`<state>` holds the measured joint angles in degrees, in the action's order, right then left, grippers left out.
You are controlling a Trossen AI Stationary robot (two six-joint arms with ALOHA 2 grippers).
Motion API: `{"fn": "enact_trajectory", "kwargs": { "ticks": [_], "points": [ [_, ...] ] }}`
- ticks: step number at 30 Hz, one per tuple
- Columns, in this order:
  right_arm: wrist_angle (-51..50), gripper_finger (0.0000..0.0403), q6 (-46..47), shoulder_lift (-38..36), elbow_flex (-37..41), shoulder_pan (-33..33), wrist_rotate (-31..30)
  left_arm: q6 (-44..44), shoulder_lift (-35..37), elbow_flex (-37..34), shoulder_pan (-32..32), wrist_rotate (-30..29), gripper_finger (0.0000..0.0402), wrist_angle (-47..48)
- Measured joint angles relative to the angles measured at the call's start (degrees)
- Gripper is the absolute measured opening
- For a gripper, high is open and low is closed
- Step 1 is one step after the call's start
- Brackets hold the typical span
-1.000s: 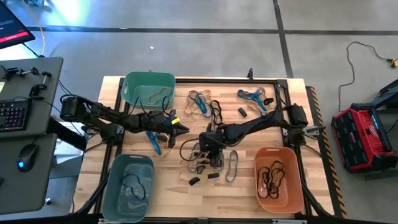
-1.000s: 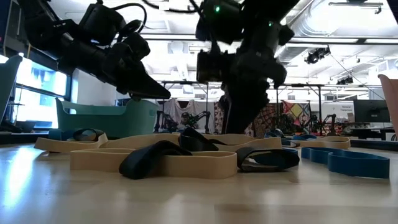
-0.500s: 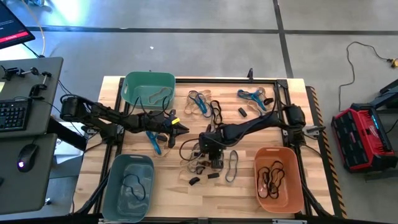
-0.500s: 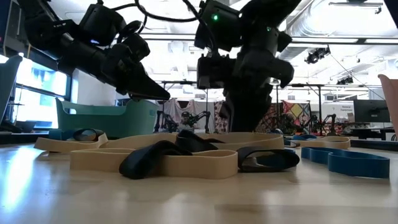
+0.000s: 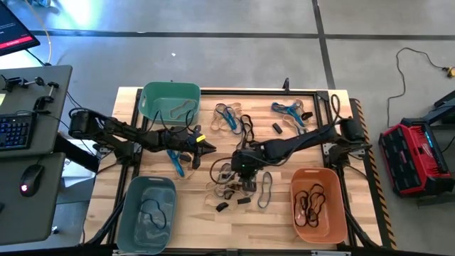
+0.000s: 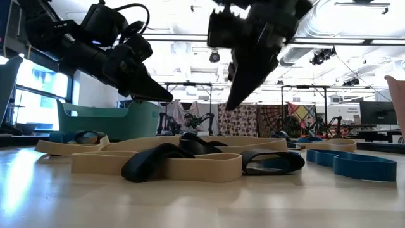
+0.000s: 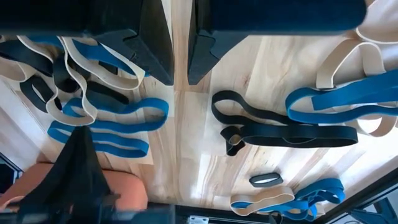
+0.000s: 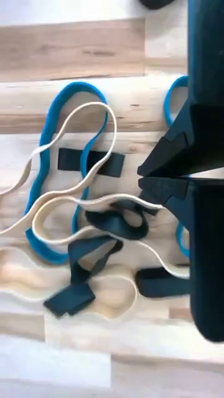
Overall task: Sort rubber bands into baskets
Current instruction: Put the black rubber band into the orange bin
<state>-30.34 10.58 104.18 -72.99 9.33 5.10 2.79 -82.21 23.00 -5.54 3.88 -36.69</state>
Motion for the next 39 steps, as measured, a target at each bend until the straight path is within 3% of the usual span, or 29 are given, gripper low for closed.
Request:
{"fn": "enact_trajectory", "kwargs": {
  "ticks": [5, 13, 19, 32, 35, 39],
  "points": [
    [-1.67, 0.0022, -0.04, 0.32, -0.04, 1.85, -3.09, -0.01, 0.00, 0.00, 0.00, -0.01, 0.0037, -0.02],
    [-1.79, 0.0108, -1.63, 4.90, -0.02, 0.74, -3.04, 0.07, 0.00, 0.00, 0.00, 0.00, 0.0037, -0.04],
    [-1.71, 0.0133, -1.62, 6.78, -0.02, -0.60, 1.28, 0.07, 0.00, 0.00, 0.00, -0.01, 0.0037, -0.04],
    [-1.62, 0.0128, -2.46, 9.46, -0.04, -1.54, 1.79, 0.06, 0.00, 0.00, 0.00, -0.02, 0.0037, -0.03],
    [-1.67, 0.0095, -2.81, 9.29, -0.04, -1.54, 0.92, 0.05, 0.00, 0.00, 0.00, -0.02, 0.0037, -0.02],
    [-1.97, 0.0017, -3.12, 8.95, -0.04, -1.54, -0.58, 0.04, 0.00, -0.02, 0.00, -0.02, 0.0037, -0.02]
  ]
}}
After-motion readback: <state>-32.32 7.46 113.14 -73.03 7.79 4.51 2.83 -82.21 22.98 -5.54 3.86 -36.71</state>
